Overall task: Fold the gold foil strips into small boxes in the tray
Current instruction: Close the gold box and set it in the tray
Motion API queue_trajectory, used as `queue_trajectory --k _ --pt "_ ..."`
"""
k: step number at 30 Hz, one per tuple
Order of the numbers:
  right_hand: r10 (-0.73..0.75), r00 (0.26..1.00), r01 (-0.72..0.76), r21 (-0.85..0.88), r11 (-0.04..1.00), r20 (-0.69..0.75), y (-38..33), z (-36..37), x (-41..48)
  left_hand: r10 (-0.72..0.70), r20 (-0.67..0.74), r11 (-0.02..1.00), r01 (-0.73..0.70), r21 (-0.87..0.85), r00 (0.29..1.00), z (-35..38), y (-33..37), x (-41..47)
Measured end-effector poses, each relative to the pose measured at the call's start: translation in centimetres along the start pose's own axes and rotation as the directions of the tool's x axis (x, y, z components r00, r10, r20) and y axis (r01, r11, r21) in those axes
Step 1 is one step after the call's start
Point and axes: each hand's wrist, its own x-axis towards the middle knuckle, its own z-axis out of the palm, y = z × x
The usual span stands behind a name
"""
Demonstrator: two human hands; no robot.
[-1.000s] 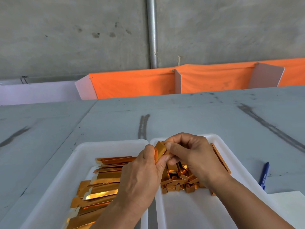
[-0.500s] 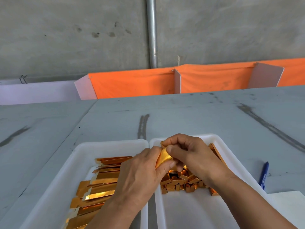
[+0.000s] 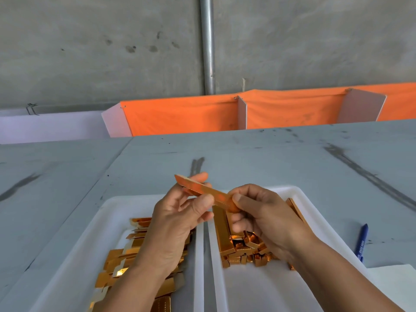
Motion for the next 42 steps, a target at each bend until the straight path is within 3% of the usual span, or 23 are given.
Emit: queue_trajectory --k 5,7,10,16,20,24,33,36,42 --pt "-0.091 0.993 0.114 -0.414 0.903 0.075 0.6 0.6 -0.5 0.005 -0.033 0.999 -0.003 0.053 0.999 0.3 -0.1 -0.4" --pt "-0.19 0.981 0.181 -0.519 0.835 0.038 0.9 0.7 -0.5 0.045 -0.079 0.973 -0.026 0.228 0.996 0.3 0.1 -0.5" --pt "-0.353 0.936 0.28 -0.587 0.76 -0.01 0.9 0.5 -0.6 0.128 -0.102 0.826 -0.049 0.562 0.987 0.6 -0.2 -0.9" --pt "-0.486 0.874 0.398 -0.541 0.741 -0.022 0.9 1.0 -1.0 0.197 -0.015 0.485 -0.084 0.87 0.98 1.4 -1.2 -0.9" --pt "-0.563 0.826 0.448 -0.588 0.673 -0.015 1.0 1.1 -1.1 0.198 0.003 0.411 -0.086 0.908 0.98 1.5 -1.4 -1.0" --pt "-0.555 0.831 0.413 -0.629 0.658 -0.035 1.0 1.3 -1.1 0.215 0.017 0.334 -0.089 0.938 0.977 1.9 -1.5 -1.0" --pt "-0.398 0.917 0.333 -0.485 0.809 -0.034 0.9 1.1 -0.8 0.245 0.086 0.19 -0.135 0.972 0.966 2.4 -1.8 -1.2" --pt "-0.392 0.92 0.341 -0.506 0.792 0.005 0.8 0.8 -0.9 0.23 0.109 0.183 -0.153 0.971 0.967 2.5 -1.8 -1.2" --pt "-0.482 0.876 0.372 -0.617 0.693 -0.015 1.2 1.4 -0.7 0.238 0.073 0.266 -0.138 0.954 0.968 2.4 -2.0 -1.1"
